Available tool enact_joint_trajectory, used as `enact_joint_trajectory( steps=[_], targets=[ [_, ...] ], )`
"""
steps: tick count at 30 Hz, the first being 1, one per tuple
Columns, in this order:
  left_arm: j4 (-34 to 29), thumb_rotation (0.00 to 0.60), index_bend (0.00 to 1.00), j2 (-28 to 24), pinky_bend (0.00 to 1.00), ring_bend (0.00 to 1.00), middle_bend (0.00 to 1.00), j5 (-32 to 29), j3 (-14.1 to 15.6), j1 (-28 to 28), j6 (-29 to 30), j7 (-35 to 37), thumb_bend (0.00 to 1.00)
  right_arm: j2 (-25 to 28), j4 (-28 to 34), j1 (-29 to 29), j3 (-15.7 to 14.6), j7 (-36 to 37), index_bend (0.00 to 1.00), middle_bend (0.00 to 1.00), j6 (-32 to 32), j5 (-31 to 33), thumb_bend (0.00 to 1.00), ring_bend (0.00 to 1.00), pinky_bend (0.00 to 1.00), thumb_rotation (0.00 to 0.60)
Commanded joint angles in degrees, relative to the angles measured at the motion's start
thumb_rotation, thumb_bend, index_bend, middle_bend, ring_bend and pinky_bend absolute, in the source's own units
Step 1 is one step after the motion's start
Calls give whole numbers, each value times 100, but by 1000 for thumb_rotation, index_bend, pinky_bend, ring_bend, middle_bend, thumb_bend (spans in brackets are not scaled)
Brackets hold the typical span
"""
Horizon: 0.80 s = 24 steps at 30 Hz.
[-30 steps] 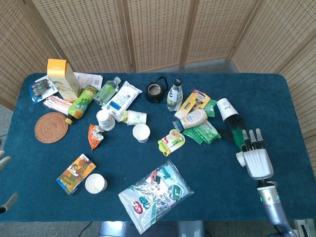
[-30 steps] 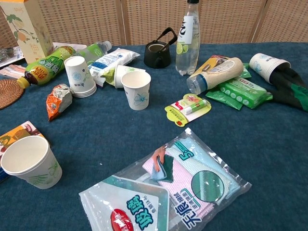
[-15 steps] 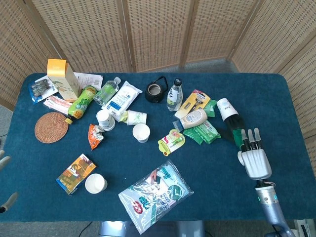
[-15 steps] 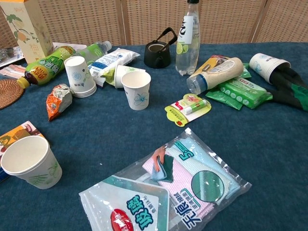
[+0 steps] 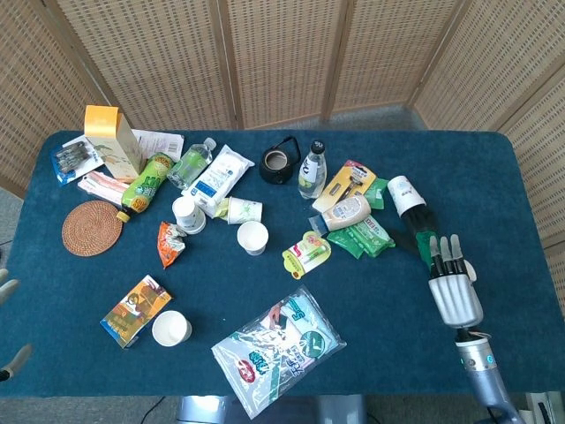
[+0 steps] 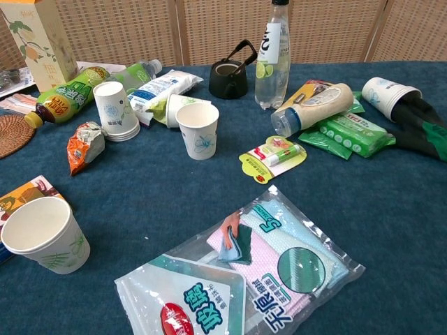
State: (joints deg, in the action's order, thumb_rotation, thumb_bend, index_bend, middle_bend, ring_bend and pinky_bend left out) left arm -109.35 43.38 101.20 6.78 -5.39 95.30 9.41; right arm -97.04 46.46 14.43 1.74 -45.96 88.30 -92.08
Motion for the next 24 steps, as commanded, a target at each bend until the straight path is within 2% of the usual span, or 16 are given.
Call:
enact_joint_trajectory(
  steps=[1, 13, 15, 20, 24],
  targets=[
    [-1, 600, 0, -2, 0, 0, 0, 3, 3, 2, -5, 4, 351, -70, -111, -50, -42, -92, 527, 0, 34, -30, 219, 0, 0, 600],
    [-9, 600, 0, 0, 0, 0, 0, 3, 7, 8, -18, -11, 350, -261, -460, -159, -140, -202, 521, 0, 18, -81, 225, 0, 0, 600],
    [-7, 600, 0, -1, 0, 0, 0, 4, 8, 9, -20, -12, 351, -268, -460, -183, -152, -199, 485, 0, 22, -85, 224, 0, 0, 600],
    [-6, 600, 0, 4, 0, 0, 0, 8, 7, 3, -6, -23, 351, -207, -307, -238, -163, -236, 292, 0, -13, -58, 261, 0, 0, 600],
    [-8, 600, 0, 9, 0, 0, 0, 17, 9, 4, -6, -31, 351, -128, -122, -266, -170, -316, 197, 0, -62, -42, 262, 0, 0, 600]
  ],
)
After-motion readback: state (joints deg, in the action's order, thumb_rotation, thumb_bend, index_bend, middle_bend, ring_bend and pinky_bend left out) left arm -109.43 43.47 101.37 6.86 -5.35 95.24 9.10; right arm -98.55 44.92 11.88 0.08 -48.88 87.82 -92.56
